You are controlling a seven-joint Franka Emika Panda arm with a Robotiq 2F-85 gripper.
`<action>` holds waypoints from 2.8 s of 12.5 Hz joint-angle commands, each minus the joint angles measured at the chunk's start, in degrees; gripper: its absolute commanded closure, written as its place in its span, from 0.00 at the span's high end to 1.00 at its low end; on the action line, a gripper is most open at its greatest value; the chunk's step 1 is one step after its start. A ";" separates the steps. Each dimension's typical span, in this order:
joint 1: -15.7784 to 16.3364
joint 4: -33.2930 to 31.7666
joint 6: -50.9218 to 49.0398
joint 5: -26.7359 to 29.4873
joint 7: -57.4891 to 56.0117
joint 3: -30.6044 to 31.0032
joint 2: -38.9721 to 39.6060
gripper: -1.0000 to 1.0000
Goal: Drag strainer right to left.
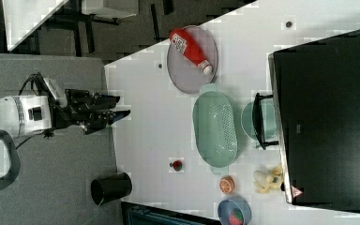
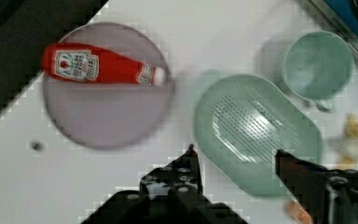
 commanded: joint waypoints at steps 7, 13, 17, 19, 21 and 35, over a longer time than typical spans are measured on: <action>-1.48 -24.56 -7.39 -0.67 4.48 -2.66 -25.71 1.00; -1.29 -34.01 13.12 -0.67 21.12 -2.51 -11.67 1.00; -1.15 -36.96 30.53 -0.67 24.05 -1.69 -0.20 1.00; -1.14 -37.60 38.40 -0.55 25.35 -1.25 5.01 1.00; -0.78 -38.14 43.93 -0.25 32.29 -0.87 9.73 1.00; 4.97 -37.91 58.96 -0.09 45.81 3.92 23.09 1.00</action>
